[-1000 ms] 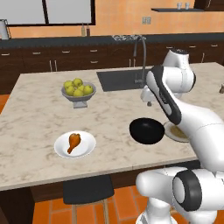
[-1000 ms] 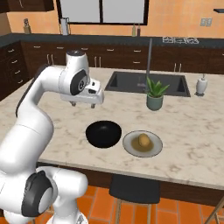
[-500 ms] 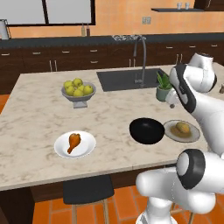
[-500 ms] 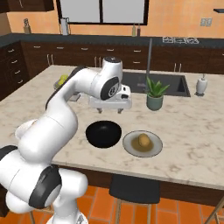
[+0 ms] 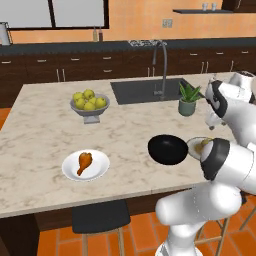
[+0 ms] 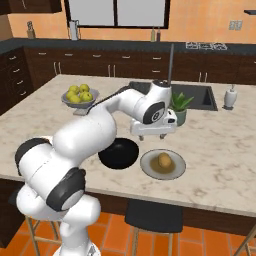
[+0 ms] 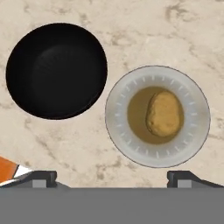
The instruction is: Pick the chicken drumstick and potato from their plates and place them in the bowl. Then put the bowl in the fridge.
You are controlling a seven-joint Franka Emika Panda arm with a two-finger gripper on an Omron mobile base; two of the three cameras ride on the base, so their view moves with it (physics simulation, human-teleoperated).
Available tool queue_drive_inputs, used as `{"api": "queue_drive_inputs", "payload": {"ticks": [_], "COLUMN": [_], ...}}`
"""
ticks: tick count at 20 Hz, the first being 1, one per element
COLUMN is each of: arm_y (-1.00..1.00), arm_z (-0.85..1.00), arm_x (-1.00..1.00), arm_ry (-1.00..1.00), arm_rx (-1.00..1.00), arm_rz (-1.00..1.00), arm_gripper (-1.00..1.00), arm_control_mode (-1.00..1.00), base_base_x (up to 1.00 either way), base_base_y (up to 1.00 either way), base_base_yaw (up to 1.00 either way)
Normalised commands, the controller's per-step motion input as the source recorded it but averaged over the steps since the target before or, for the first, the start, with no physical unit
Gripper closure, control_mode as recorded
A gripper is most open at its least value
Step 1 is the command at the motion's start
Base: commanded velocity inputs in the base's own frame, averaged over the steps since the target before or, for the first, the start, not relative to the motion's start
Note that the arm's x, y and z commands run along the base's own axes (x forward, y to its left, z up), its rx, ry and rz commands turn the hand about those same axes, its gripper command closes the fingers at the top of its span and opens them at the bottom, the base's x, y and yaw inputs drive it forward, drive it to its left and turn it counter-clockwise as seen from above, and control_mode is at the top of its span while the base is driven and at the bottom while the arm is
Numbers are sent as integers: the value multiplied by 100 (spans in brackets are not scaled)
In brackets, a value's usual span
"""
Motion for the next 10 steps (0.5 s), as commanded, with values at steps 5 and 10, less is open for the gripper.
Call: {"api": "queue_drive_inputs", "payload": {"ticks": [5,10], "arm_y": [-34,-6], "arm_z": [-49,-66], "arm_x": [3,19], "arm_ry": [5,12], "arm_rx": [0,0], "arm_rz": [-6,-18], "arm_gripper": [-100,-100], "arm_control_mode": [-100,-100], "base_base_x": [0,0], "base_base_y": [0,0], "base_base_yaw": [0,0]}}
